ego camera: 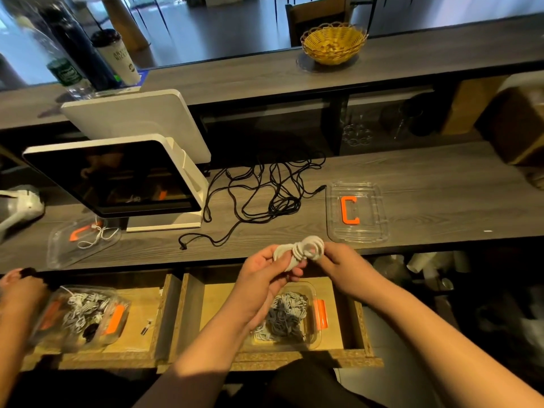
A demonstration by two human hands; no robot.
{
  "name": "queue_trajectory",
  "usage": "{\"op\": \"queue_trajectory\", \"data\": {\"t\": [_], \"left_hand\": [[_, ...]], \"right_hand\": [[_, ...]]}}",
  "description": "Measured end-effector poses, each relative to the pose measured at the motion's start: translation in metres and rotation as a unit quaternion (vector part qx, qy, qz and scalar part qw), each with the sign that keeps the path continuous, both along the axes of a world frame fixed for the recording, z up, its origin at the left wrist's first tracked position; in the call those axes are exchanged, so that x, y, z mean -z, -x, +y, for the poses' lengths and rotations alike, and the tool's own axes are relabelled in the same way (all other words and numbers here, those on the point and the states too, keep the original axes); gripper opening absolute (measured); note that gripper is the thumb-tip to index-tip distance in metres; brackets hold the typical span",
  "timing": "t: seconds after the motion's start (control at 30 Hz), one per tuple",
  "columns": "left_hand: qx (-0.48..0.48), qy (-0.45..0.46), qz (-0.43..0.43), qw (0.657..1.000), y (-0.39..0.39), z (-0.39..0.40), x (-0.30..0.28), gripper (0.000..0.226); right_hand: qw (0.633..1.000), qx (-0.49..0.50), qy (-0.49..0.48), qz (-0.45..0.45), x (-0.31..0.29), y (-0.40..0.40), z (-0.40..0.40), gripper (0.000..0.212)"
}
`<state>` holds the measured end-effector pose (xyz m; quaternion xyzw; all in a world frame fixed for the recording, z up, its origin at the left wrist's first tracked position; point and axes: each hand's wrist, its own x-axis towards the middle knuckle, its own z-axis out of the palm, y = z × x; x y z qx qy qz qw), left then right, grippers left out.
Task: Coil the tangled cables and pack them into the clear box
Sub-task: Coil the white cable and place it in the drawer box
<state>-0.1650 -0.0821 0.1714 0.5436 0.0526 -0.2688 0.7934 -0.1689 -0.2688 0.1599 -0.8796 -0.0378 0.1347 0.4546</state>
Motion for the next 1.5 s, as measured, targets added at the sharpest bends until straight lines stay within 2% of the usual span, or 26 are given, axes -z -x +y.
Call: {"op": "queue_trajectory", "data": {"t": [0.1,0.23,0.33,0.43,0.5,0.7,0.83,0.9,1.0,1.1,1.17,1.23,1.3,1.37,1.5], "left_hand": [[-0.110,0.013,0.022,0.994,0.004,-0.010,0.004,0.022],[-0.202,-0.072,0.022,0.977,0.005,-0.010,0.019,0.017],[-0.232,-0.127,0.012,0.964,0.006,-0.011,0.026,0.015],[-0.220,-0.206,-0.038,0.953,0.012,-0.015,0.029,0.011],[-0.195,-0.248,-0.078,0.946,0.015,-0.017,0.026,0.010],[-0.111,-0.250,-0.090,0.957,0.012,-0.017,0.014,0.012],[-0.053,-0.274,-0.093,0.956,0.007,-0.012,0.009,0.016],[-0.030,-0.285,-0.097,0.953,0.007,-0.011,0.009,0.020],[0.025,-0.308,-0.118,0.944,0.007,-0.013,0.011,0.023],[0.048,-0.332,-0.137,0.932,0.009,-0.019,0.007,0.029],[0.055,-0.350,-0.168,0.920,0.009,-0.021,0.002,0.027],[0.078,-0.364,-0.204,0.905,0.007,-0.023,-0.004,0.019],[0.104,-0.375,-0.232,0.891,0.006,-0.026,-0.008,0.012],[0.116,-0.391,-0.263,0.874,0.005,-0.026,-0.007,0.012],[0.119,-0.393,-0.292,0.864,0.003,-0.022,-0.004,0.013]], "right_hand": [[0.998,-0.004,-0.036,0.044,0.005,0.008,0.014,0.023],[0.994,0.000,-0.082,0.071,0.000,0.019,0.024,0.019],[0.984,0.038,-0.145,0.092,-0.003,0.026,0.029,0.013],[0.982,0.034,-0.164,0.082,-0.003,0.030,0.031,0.004],[0.981,0.029,-0.180,0.070,-0.006,0.031,0.032,0.009],[0.955,0.050,-0.271,0.110,-0.022,0.029,0.024,0.032],[0.965,0.011,-0.240,0.103,-0.027,0.031,0.019,0.028],[0.985,-0.006,-0.161,0.067,-0.031,0.031,0.020,0.023],[0.999,0.000,0.003,-0.037,-0.039,0.031,0.022,0.018],[0.974,0.014,0.193,-0.120,-0.043,0.029,0.018,0.016],[0.945,0.033,0.264,-0.188,-0.040,0.027,0.016,0.014],[0.937,0.047,0.251,-0.238,-0.034,0.023,0.013,0.018],[0.960,0.061,0.177,-0.209,-0.032,0.018,0.010,0.027],[0.978,0.074,0.113,-0.161,-0.029,0.016,0.007,0.024],[0.979,0.120,0.039,-0.157,-0.032,0.016,0.003,0.017]]}}
